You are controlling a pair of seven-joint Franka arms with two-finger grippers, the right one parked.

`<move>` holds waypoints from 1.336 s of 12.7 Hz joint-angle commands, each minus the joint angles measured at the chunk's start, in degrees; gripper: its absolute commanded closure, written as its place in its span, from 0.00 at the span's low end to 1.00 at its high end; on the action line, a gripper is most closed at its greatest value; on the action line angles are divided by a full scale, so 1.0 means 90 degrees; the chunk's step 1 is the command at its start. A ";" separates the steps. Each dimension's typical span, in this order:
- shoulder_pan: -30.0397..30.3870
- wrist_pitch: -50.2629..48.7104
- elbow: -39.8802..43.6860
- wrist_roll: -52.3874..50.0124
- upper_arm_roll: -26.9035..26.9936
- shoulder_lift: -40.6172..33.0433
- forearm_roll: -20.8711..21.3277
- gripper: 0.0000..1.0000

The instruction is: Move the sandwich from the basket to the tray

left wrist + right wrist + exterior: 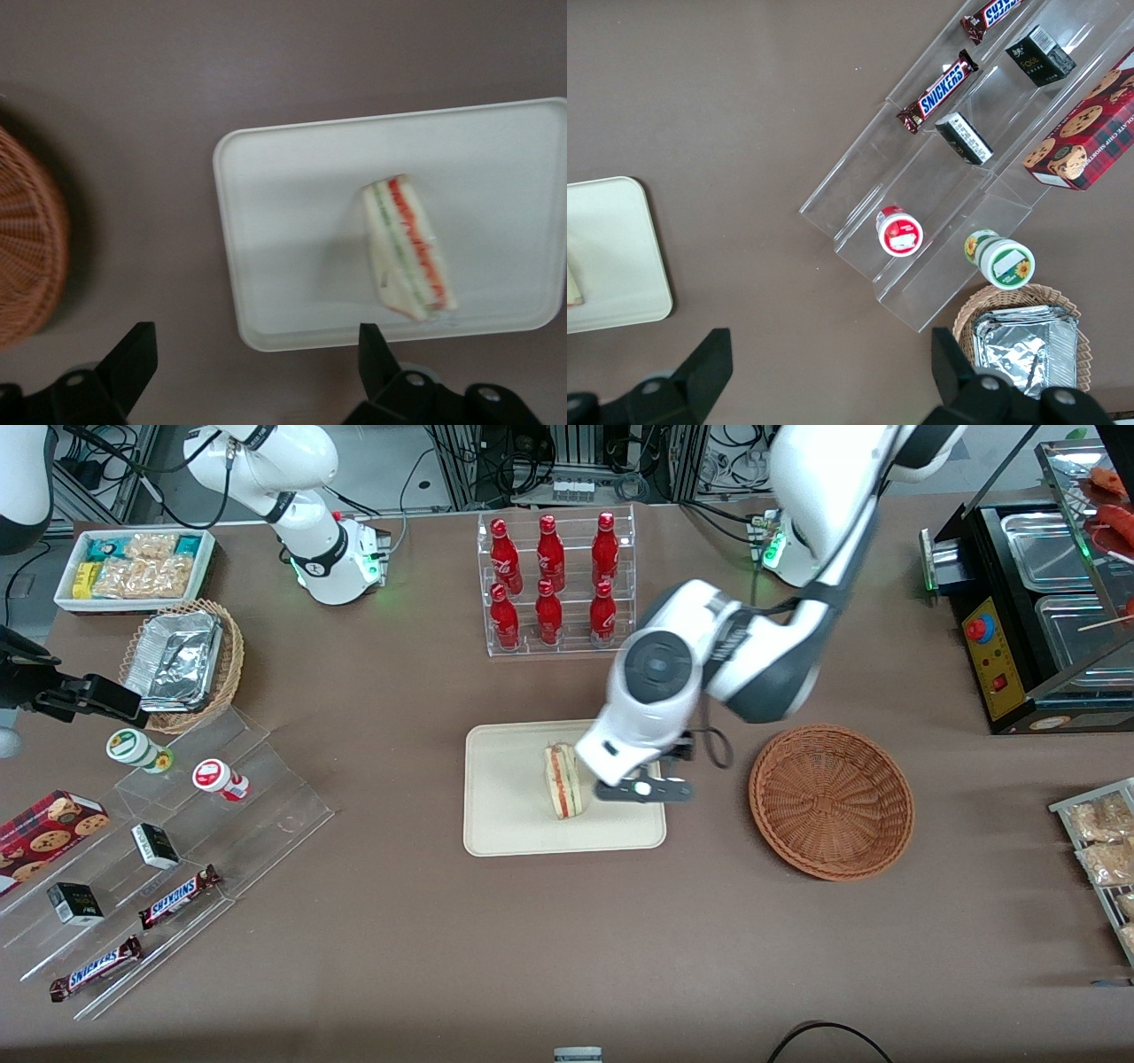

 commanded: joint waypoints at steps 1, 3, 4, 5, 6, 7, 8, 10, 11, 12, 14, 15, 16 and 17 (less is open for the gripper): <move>0.0507 -0.0011 -0.1037 0.0807 -0.0046 -0.0885 0.0049 0.00; 0.0985 -0.0030 -0.1428 0.1537 -0.0056 -0.1314 0.0030 0.00; 0.1239 -0.0069 -0.1633 0.1899 -0.0056 -0.1510 0.0020 0.00; 0.1522 -0.0118 -0.1877 0.2241 -0.0056 -0.1763 0.0010 0.00; 0.1728 -0.0205 -0.2034 0.2573 -0.0056 -0.1988 -0.0019 0.00; 0.2001 -0.0458 -0.2065 0.2954 -0.0056 -0.2165 -0.0029 0.00; 0.2177 -0.0721 -0.2036 0.3248 -0.0056 -0.2273 -0.0029 0.00; 0.2558 -0.0986 -0.2036 0.3533 -0.0056 -0.2517 -0.0048 0.00; 0.2628 -0.1161 -0.2026 0.3543 -0.0046 -0.2682 -0.0039 0.00; 0.2783 -0.1279 -0.2016 0.3563 -0.0056 -0.2790 -0.0010 0.00; 0.3261 -0.1456 -0.2007 0.3961 -0.0124 -0.2976 0.0000 0.00; 0.3389 -0.1543 -0.1977 0.4060 -0.0114 -0.3054 0.0001 0.00; 0.3458 -0.1670 -0.1939 0.4061 -0.0105 -0.3103 0.0030 0.00; 0.3478 -0.1758 -0.1938 0.4061 -0.0104 -0.3249 0.0049 0.00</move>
